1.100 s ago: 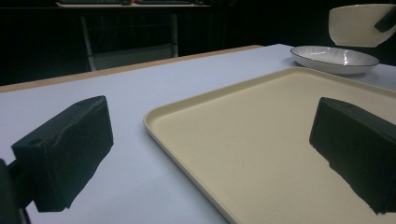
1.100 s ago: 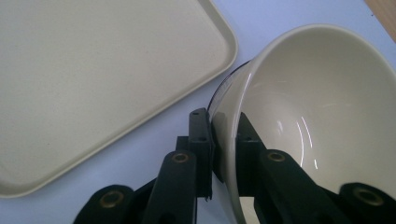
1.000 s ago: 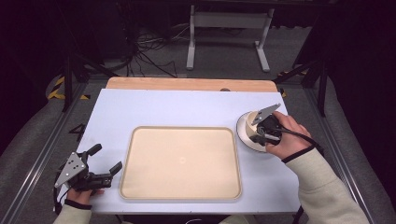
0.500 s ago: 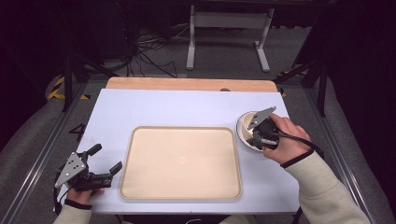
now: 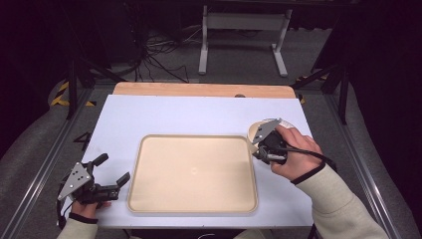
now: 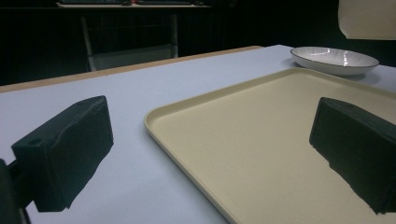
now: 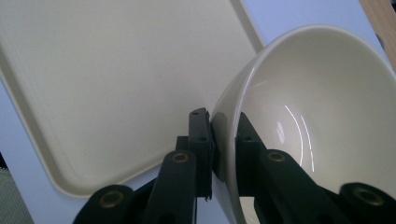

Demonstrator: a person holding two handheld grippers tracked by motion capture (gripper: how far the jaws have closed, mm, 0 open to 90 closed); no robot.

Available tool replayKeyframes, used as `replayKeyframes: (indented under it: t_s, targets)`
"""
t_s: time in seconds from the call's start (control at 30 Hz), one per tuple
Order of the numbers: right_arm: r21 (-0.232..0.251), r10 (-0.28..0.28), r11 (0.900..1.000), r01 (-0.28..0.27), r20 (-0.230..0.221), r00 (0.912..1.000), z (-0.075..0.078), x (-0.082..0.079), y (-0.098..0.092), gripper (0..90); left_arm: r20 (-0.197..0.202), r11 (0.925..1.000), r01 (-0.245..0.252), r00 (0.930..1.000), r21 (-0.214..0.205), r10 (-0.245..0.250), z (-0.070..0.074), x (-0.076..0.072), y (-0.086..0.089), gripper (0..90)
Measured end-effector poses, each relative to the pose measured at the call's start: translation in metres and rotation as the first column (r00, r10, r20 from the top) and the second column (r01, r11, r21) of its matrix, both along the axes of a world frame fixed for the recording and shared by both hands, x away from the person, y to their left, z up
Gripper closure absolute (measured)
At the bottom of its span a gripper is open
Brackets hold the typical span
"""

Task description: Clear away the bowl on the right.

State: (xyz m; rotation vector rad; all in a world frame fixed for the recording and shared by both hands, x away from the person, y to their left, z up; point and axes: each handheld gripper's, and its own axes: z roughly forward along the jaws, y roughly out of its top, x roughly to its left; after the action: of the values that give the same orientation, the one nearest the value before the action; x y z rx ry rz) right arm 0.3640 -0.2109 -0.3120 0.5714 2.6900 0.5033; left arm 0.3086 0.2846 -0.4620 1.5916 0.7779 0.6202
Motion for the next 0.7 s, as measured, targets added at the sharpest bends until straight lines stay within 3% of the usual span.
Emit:
replayKeyframes:
  t_s: [0.33,0.7]
  targets:
    - [0.002,0.086,0.9963,-0.086,0.008,0.9962,0.002,-0.009,0.031,81.8,0.000,0.9999,-0.006,1.0000,-0.008,0.006,0.000,0.000,0.001,0.2]
    - [0.004,0.142,0.9898,-0.143,0.008,0.9898,0.004,-0.014,0.055,81.5,0.003,1.0000,0.002,1.0000,-0.003,-0.002,0.000,0.000,0.001,0.2]
